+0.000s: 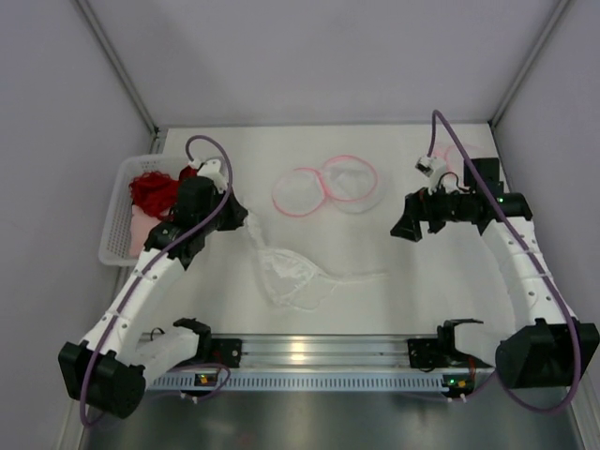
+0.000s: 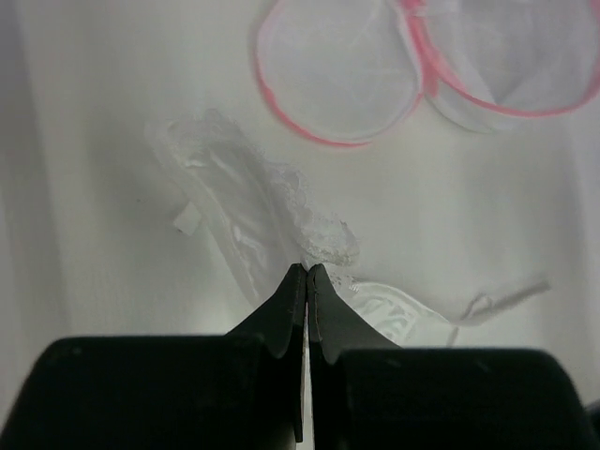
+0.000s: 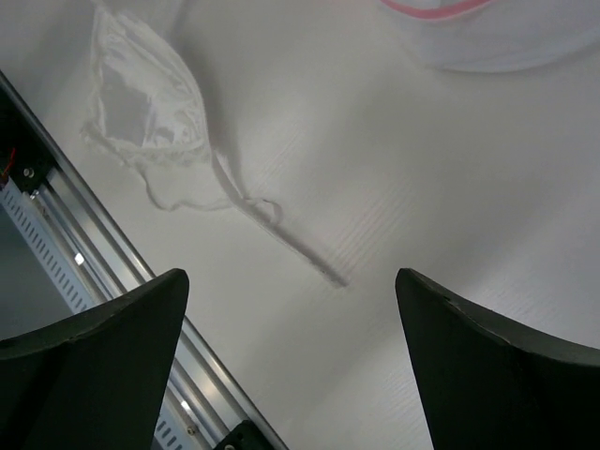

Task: Place the bra in the laundry bag and zip it closed
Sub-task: Place the bra at the center of the board.

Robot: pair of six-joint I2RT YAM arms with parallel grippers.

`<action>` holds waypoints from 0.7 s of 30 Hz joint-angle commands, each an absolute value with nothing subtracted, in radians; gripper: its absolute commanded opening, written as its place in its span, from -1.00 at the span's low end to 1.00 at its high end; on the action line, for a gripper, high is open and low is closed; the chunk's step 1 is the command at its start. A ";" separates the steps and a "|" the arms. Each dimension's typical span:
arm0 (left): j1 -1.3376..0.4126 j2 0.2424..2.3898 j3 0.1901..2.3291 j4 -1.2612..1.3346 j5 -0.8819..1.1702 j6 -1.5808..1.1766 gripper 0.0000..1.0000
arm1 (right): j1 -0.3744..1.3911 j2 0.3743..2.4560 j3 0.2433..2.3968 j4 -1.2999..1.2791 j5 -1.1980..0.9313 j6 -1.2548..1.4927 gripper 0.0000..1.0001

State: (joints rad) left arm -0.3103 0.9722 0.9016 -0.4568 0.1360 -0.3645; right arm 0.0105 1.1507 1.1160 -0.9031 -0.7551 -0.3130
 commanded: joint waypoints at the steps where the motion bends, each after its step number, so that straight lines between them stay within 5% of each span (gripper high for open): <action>1: -0.308 1.052 0.953 -0.521 -0.136 -0.442 -1.00 | 0.093 1.129 1.086 -0.775 -0.764 -0.287 0.86; 12: -0.310 1.123 0.876 -0.543 -0.061 -0.517 -1.00 | 0.336 1.239 1.002 -0.529 -0.627 -0.177 0.43; 21: -0.310 1.002 0.772 -0.574 -0.022 -0.479 -1.00 | 0.563 1.446 1.034 -0.353 -0.525 -0.126 0.43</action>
